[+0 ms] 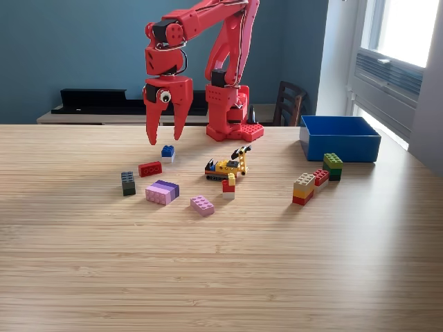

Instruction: Grasp a lego block and put it in the bin.

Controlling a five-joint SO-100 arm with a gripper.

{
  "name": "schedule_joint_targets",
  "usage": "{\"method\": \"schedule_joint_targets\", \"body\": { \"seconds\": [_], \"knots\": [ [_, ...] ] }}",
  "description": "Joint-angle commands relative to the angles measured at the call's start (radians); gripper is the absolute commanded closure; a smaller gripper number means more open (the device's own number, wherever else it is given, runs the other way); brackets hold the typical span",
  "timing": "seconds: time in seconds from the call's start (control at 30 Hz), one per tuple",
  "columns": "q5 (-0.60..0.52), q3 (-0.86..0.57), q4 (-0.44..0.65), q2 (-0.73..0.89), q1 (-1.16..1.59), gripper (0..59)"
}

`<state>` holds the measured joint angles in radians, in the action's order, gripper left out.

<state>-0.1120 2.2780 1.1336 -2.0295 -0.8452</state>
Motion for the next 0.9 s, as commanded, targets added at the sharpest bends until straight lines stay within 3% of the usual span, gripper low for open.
{"method": "schedule_joint_targets", "body": {
  "seconds": [0.03, 0.3, 0.9],
  "knots": [
    [0.009, 0.029, -0.051, -0.048, -0.012, 33.8],
    [-0.003, 0.095, -0.138, -0.048, -0.008, 33.5],
    [-0.063, 0.130, -0.225, -0.037, 0.051, 33.7]
  ]
}}
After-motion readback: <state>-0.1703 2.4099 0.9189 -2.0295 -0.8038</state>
